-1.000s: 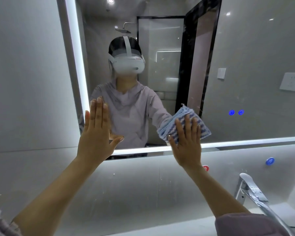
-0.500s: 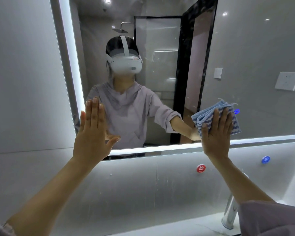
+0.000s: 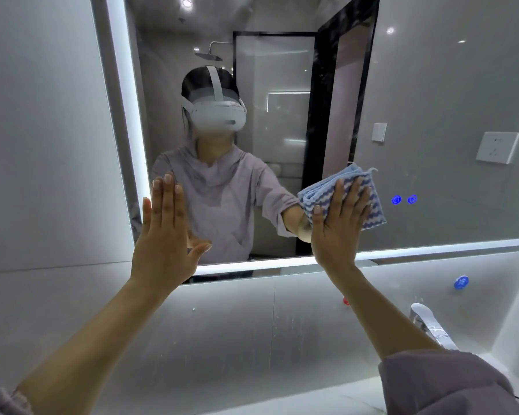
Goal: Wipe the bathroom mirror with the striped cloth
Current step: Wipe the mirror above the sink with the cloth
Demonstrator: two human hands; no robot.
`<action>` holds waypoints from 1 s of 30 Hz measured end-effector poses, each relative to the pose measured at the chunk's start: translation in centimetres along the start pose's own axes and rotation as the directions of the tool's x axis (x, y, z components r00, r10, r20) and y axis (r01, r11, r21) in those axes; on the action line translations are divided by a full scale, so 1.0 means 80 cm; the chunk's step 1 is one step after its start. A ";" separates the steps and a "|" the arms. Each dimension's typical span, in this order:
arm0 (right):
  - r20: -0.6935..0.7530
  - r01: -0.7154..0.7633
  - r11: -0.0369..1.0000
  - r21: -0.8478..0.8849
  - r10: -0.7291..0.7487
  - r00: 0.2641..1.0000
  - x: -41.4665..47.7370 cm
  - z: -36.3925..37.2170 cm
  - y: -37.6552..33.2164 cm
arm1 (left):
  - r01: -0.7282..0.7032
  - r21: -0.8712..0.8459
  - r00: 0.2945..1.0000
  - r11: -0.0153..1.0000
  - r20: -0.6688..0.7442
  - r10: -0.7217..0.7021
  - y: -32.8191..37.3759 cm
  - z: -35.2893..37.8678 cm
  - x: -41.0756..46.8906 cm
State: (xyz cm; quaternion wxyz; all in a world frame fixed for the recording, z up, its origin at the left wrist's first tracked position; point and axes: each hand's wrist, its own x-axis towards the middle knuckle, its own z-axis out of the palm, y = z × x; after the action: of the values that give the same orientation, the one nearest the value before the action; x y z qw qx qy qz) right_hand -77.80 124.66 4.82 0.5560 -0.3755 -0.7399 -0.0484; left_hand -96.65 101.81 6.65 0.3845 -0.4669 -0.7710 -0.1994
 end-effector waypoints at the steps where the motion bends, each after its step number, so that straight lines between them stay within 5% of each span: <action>1: -0.005 0.020 1.000 0.000 -0.020 1.000 0.000 0.001 -0.006 | 0.000 0.000 1.000 1.000 0.005 0.000 0.000 0.000 0.000; 21: 0.027 0.446 0.895 -0.015 -0.445 0.895 0.007 0.014 -0.152 | 0.007 -0.011 0.998 1.000 0.059 -0.007 0.003 -0.012 -0.001; 30: 0.029 0.558 0.825 -0.094 -0.558 0.829 0.033 0.001 -0.123 | -0.043 0.060 0.997 0.997 0.064 0.039 -0.007 -0.009 -0.001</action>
State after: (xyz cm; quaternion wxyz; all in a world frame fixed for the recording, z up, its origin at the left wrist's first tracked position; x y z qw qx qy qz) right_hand -84.15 119.02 10.47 0.4982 -0.1701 -0.8141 -0.2451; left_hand -96.81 101.08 7.06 0.3784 -0.4767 -0.7786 -0.1528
